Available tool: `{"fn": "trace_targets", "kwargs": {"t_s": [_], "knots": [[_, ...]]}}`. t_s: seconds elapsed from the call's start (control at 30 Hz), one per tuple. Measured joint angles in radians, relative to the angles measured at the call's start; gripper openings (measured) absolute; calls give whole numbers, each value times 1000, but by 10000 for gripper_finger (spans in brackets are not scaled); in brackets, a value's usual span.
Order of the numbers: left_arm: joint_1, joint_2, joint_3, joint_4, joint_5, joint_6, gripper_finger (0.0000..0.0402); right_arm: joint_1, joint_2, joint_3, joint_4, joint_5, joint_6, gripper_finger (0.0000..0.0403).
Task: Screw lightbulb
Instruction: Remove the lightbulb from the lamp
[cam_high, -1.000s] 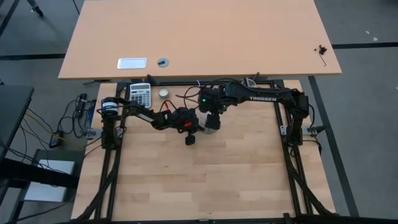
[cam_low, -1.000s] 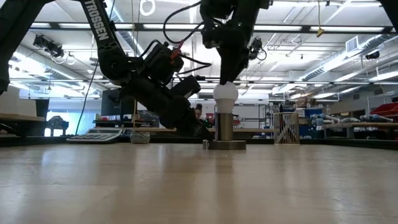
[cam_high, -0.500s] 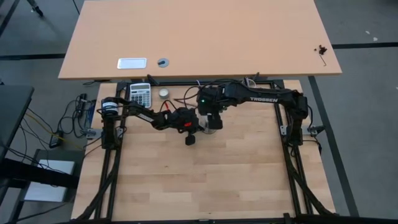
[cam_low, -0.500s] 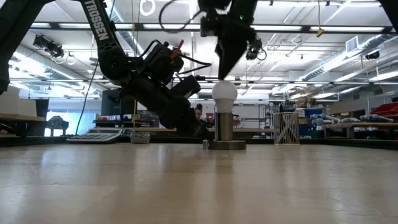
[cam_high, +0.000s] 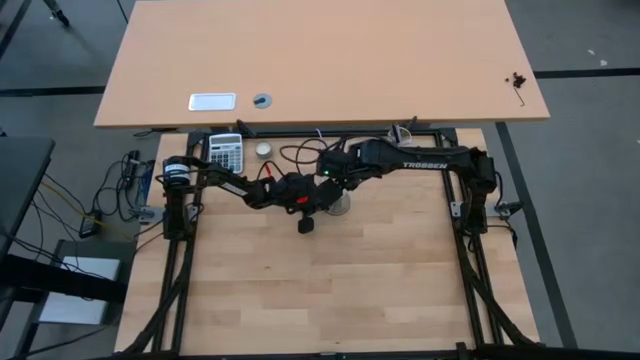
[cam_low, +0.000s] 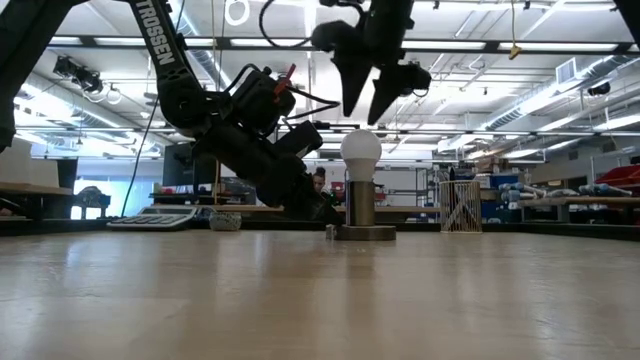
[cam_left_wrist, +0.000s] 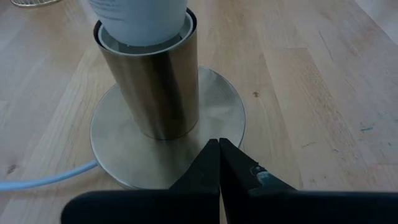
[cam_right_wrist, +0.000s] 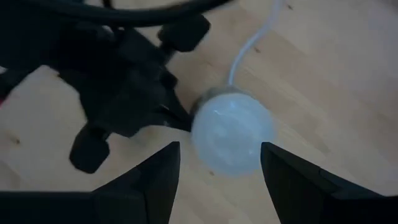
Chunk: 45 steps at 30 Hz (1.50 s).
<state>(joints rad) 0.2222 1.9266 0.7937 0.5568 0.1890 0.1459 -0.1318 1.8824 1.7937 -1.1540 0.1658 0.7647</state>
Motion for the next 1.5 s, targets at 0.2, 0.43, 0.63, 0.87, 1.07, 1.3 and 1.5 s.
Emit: {"fn": "trace_targets", "kwargs": {"t_s": [0.2, 0.43, 0.63, 0.87, 1.07, 1.3, 1.5], "knots": [[0, 0, 0, 0, 0, 0, 1, -8, -1, -79, 43, 8, 47, 229], [0, 0, 0, 0, 0, 0, 1, -14, -3, -88, 81, 8, -15, 228], [0, 0, 0, -2, 0, 0, 1, -32, -3, -88, 82, -33, -436, 227], [0, 0, 0, -2, 0, 0, 1, -68, -5, -87, 41, -48, -951, 227], [0, 0, 0, -4, 0, 4, 1, -65, -3, -67, 31, -4, -1028, 227], [0, 0, 0, -4, 0, 5, 1, -31, -1, -27, 29, 41, -882, 227], [0, 0, 0, -4, 0, 5, 1, -19, -1, -13, 21, 31, -349, 227]]}}
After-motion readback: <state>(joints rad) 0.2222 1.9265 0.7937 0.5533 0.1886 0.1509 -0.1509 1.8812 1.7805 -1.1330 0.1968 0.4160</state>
